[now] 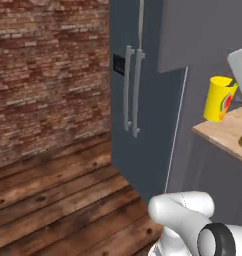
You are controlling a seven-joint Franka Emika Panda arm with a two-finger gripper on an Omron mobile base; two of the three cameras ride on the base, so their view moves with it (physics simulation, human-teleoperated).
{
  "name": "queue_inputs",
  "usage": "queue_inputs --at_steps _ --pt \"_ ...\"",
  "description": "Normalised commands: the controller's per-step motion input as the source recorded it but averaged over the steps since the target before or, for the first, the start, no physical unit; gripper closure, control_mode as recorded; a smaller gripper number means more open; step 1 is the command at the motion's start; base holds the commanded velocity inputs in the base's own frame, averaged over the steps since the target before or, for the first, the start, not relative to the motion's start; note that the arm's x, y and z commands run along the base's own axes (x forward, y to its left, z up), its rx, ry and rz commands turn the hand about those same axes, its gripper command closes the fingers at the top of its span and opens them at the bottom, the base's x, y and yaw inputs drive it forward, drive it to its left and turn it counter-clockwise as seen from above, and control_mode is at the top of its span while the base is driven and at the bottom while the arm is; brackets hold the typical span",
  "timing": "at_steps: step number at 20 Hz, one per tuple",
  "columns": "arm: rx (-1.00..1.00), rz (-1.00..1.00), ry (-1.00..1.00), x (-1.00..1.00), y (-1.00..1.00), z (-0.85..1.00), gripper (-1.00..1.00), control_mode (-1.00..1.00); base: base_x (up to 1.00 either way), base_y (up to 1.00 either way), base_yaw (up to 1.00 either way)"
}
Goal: There is a tray on the dining counter. Grab the cup, mug, and pitcher and place them on the tray. The pitcher may be placed next to the tray if it cannot fit the tray.
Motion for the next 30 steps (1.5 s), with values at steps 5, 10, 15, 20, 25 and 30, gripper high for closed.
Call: queue_inputs --at_steps 5,10,15,20,25,30 --pt "0.0 0.0 0.0 0.0 0.0 0.0 1.0 1.0 -0.21 -0.09 0.84" --pt "0.0 0.0 0.0 0.0 0.0 0.0 1.0 1.0 -0.12 -0.04 0.85" --pt "0.0 0.0 0.0 0.0 0.0 0.0 1.0 1.0 0.0 -0.04 0.85" --pt "0.0 0.0 0.0 0.0 0.0 0.0 1.0 1.0 0.0 -0.03 0.85" --pt "0.0 0.0 0.0 0.0 0.0 0.0 1.0 1.0 0.0 -0.03 0.83" --pt "0.0 0.0 0.0 0.0 0.0 0.0 1.0 1.0 0.0 0.0 0.78"
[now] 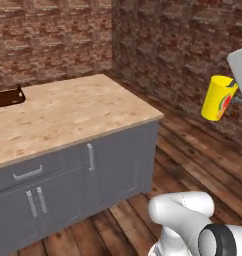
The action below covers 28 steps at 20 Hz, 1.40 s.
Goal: There is a tray on the dining counter. Grab the cup, mug, and pitcher and place them on the tray. The pitcher may be placed next to the tray if it cannot fit the tray.
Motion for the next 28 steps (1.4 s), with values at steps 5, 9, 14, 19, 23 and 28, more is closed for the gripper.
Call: queue_inputs --at_steps 5,9,14,19,23,28 --pt "0.0 0.0 0.0 0.0 0.0 0.0 1.0 1.0 0.07 -0.28 0.56" --pt "0.0 0.0 0.0 0.0 0.0 0.0 1.0 1.0 0.46 -0.78 0.22" --pt "0.0 0.0 0.0 0.0 0.0 0.0 1.0 1.0 0.71 -0.86 0.13" --pt "0.0 0.0 0.0 0.0 0.0 0.0 1.0 1.0 0.69 -1.0 0.08" --pt "0.0 0.0 0.0 0.0 0.0 0.0 1.0 1.0 0.72 -1.0 0.09" --pt "0.0 0.0 0.0 0.0 0.0 0.0 1.0 1.0 0.62 -1.0 0.06"
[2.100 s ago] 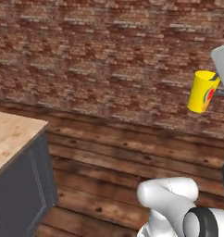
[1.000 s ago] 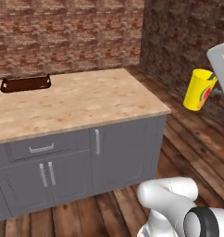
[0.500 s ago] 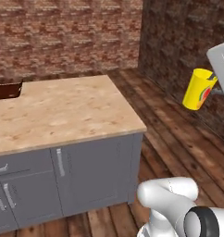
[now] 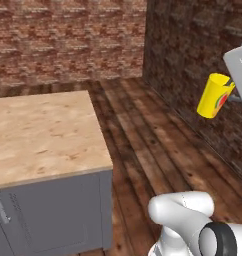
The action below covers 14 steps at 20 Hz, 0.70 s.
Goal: There is a tray on the dining counter. Grab the cup, mug, and pitcher and place them on the tray. The pitcher may be placed next to the tray if it cannot fit the tray.
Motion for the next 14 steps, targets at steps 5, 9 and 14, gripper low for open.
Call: queue_inputs --at_steps 5,9,14 --pt "0.0 0.0 0.0 0.0 0.0 0.0 1.0 1.0 0.65 -1.0 0.06" --pt "0.0 0.0 0.0 0.0 0.0 0.0 1.0 1.0 0.75 -1.0 0.07" --pt "0.0 0.0 0.0 0.0 0.0 0.0 1.0 1.0 0.91 -0.98 0.05"
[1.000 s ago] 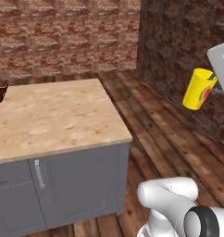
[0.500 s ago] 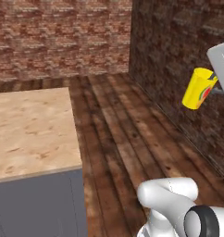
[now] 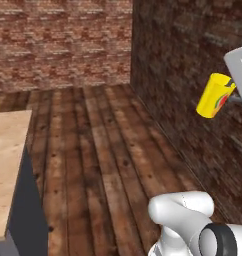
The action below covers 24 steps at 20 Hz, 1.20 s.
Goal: There is a tray on the dining counter. Grab the cup, mug, and pitcher and place them on the tray. The pitcher may be placed next to the tray if it cannot fit the tray.
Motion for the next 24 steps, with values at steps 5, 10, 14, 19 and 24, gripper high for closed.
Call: queue_inputs --at_steps 5,10,14,19,24 --pt "0.0 0.0 0.0 0.0 0.0 0.0 1.0 1.0 1.0 -0.73 0.01" --pt "0.0 0.0 0.0 0.0 0.0 0.0 1.0 1.0 1.0 -0.21 0.05" --pt "0.0 0.0 0.0 0.0 0.0 0.0 1.0 1.0 1.0 -0.1 0.07" --pt "0.0 0.0 0.0 0.0 0.0 0.0 1.0 1.0 1.0 0.0 0.07" --pt "0.0 0.0 0.0 0.0 0.0 0.0 1.0 1.0 1.0 -0.12 0.08"
